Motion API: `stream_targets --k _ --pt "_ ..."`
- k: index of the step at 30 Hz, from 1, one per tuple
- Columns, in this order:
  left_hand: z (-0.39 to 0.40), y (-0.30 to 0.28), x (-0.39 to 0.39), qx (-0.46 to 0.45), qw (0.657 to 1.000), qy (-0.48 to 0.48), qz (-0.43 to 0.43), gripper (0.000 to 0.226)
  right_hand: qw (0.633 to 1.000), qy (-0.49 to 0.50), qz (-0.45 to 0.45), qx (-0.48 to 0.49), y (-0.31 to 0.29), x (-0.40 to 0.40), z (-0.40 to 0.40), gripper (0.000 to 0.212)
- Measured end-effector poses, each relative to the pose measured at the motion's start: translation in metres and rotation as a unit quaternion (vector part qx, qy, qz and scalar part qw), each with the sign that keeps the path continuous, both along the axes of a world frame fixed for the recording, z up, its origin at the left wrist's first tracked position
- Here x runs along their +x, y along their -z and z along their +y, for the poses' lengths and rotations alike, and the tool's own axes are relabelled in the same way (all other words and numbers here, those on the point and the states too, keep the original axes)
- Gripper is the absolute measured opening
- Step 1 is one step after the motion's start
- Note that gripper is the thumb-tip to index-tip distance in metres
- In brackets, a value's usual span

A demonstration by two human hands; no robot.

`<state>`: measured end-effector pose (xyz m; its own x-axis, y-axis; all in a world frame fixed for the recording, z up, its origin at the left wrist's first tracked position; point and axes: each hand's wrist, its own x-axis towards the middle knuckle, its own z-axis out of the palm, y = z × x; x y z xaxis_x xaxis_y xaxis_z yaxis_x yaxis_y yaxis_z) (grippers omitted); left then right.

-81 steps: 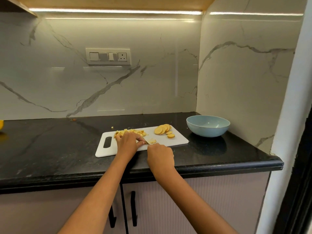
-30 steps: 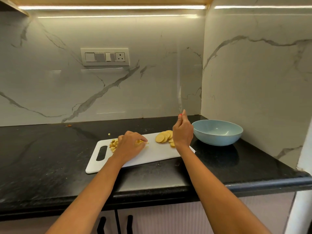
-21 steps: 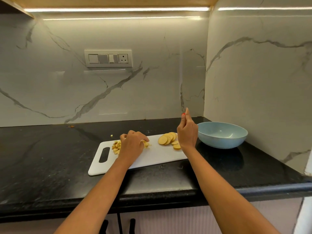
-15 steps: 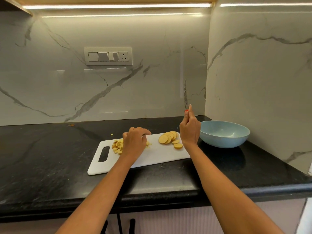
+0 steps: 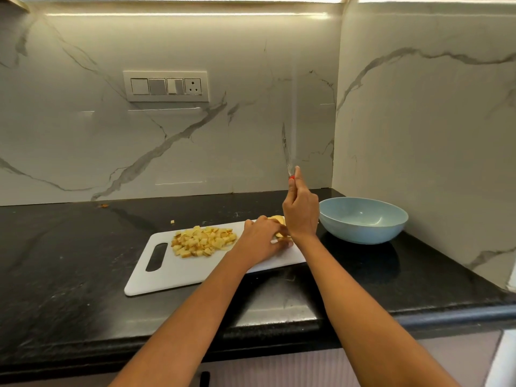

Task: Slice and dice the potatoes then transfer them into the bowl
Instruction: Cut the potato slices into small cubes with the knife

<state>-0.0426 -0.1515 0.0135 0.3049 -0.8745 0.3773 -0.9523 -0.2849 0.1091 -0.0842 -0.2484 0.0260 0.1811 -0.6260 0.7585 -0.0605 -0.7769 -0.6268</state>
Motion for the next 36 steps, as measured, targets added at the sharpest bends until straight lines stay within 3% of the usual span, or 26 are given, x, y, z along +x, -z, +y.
stream_targets --k 8,14,25,31,36 --pt "0.007 -0.001 0.001 -0.132 0.985 0.053 0.100 0.019 1.000 0.009 -0.020 0.004 -0.003 -0.002 0.000 0.044" --pt "0.011 -0.004 0.004 -0.099 0.980 0.045 0.164 0.016 0.999 0.016 -0.024 0.027 -0.006 -0.006 -0.002 0.044" --pt "0.012 -0.004 0.001 -0.081 0.981 0.014 0.175 0.020 0.999 0.010 -0.027 0.032 -0.007 -0.008 0.000 0.044" --pt "0.007 0.000 -0.002 -0.070 0.983 -0.012 0.167 0.041 0.999 0.012 -0.026 0.034 -0.008 -0.009 0.001 0.044" --pt "-0.002 0.000 -0.007 -0.069 0.977 0.009 0.201 0.035 0.999 0.011 -0.029 0.035 -0.009 -0.006 0.000 0.044"
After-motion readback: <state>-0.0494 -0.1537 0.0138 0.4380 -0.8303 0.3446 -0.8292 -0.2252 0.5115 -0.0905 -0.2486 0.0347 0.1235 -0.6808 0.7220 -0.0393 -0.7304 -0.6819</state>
